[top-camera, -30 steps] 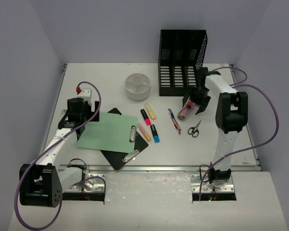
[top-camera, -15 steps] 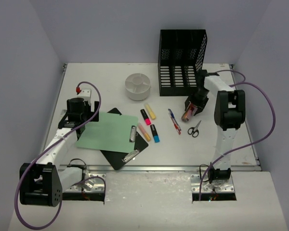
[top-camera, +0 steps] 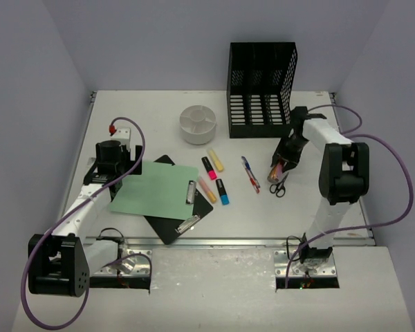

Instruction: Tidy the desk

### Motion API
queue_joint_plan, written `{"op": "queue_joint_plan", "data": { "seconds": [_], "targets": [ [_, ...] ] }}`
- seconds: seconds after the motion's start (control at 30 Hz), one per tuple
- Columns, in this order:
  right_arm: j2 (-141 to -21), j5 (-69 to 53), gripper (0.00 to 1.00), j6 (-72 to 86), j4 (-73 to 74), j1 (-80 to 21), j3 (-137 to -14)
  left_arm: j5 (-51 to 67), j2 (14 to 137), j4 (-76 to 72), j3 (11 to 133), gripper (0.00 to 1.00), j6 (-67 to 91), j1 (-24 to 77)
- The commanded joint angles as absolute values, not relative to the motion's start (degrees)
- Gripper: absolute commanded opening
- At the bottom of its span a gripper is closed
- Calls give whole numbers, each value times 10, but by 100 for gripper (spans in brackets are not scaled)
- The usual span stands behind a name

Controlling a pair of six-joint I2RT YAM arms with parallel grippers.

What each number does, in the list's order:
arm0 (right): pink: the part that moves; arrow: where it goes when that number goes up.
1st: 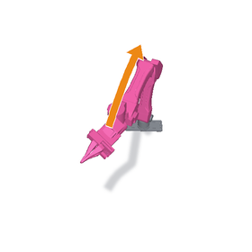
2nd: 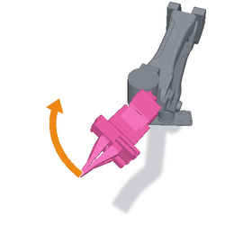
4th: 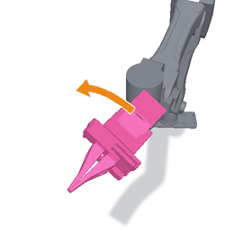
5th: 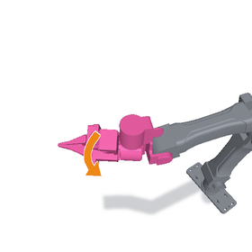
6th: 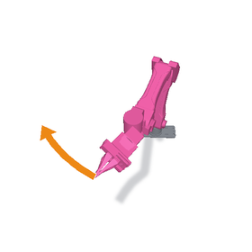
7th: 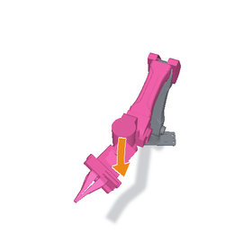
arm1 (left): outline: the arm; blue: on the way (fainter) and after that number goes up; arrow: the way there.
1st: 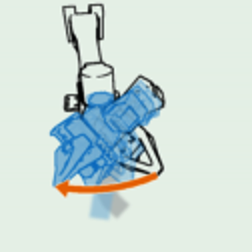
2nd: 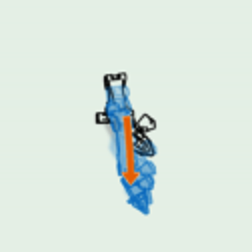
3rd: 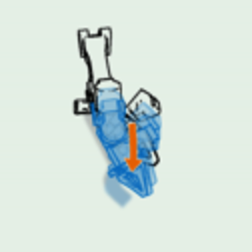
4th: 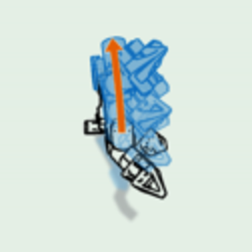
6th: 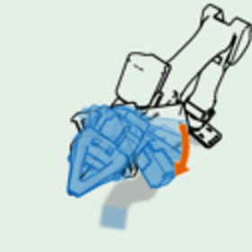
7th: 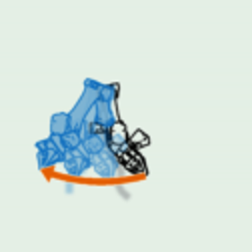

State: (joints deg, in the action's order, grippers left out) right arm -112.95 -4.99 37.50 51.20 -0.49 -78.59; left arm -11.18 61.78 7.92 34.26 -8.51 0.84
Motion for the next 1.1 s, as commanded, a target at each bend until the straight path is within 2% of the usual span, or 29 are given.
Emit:
{"op": "queue_joint_plan", "data": {
  "seconds": [0.0, 0.23, 0.37, 0.43, 0.63, 0.83, 1.07],
  "targets": [
    [-1023, -78, 1, 327, 441, -7, -776, -113, 614, 54, 346, 100, -77, 11],
    [-869, -79, 1, 249, 285, -29, -751, -61, 608, 69, 350, 100, -96, 12],
    [-840, -52, 1, 194, 176, -87, -740, -9, 570, 64, 345, 100, -103, 12],
    [-842, -40, 1, 155, 76, -125, -739, 18, 567, 70, 352, 100, -97, 12],
    [-892, -47, 1, 75, -101, -199, -754, 13, 603, 83, 371, 100, -81, 11],
    [-991, -42, 1, 32, -275, -263, -787, 31, 611, 67, 364, 100, -68, 7],
    [-1095, -47, 1, 11, -360, -306, -835, 111, 652, 93, 390, 100, -59, -39]
  ]
}}
